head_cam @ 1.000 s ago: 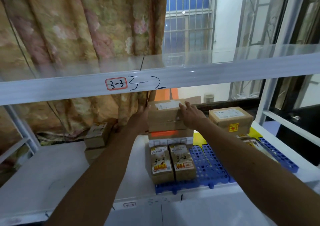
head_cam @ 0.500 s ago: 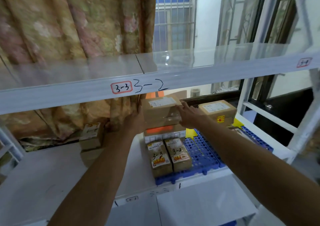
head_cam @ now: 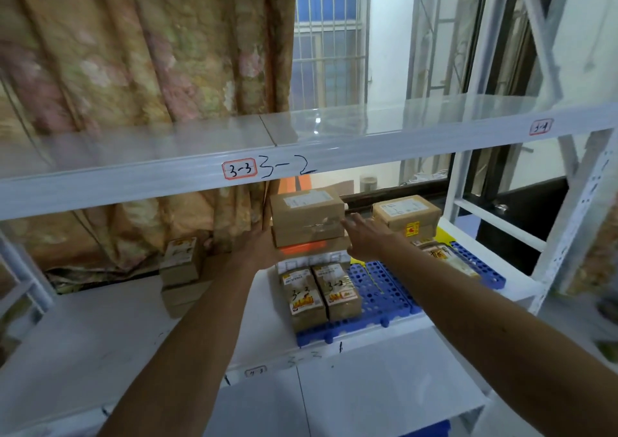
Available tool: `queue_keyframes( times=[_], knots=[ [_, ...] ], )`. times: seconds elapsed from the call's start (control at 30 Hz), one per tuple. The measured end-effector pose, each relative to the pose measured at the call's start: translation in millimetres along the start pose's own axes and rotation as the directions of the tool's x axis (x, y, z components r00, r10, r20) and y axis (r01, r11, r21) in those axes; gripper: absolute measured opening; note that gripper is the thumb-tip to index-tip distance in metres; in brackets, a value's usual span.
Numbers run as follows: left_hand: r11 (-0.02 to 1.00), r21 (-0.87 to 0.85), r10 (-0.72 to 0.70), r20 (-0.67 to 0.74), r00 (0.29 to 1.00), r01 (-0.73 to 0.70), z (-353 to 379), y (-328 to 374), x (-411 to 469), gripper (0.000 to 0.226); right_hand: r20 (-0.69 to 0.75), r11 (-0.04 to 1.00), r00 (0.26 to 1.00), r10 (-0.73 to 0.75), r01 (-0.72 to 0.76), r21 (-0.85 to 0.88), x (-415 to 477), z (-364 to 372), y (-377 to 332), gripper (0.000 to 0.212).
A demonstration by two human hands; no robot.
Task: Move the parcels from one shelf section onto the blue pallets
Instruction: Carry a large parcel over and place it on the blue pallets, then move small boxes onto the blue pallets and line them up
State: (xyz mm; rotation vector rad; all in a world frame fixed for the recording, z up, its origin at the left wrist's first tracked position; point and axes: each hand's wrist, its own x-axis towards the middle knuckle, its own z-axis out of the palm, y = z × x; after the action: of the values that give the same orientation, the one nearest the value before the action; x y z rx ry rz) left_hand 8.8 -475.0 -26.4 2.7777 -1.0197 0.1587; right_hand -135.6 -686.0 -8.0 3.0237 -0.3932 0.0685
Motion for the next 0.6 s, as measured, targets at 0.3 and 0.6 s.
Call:
queue_keyframes(
  times=[0.3,0.6],
  knots=[
    [0.997,-0.013,-0.077,-0.046,0.996,0.076,-24,45,-60,0.077,0.048,0.993,0.996,-0.078,0.082,-0.08,-60,-10,19,0.07],
    [0.979,-0.047,-0.197,0.052,0.979,0.199,-40,100,-170,0.021,0.089,0.99,0.986,-0.139,0.139,0.01,-127,-1,15,0.07]
  ],
)
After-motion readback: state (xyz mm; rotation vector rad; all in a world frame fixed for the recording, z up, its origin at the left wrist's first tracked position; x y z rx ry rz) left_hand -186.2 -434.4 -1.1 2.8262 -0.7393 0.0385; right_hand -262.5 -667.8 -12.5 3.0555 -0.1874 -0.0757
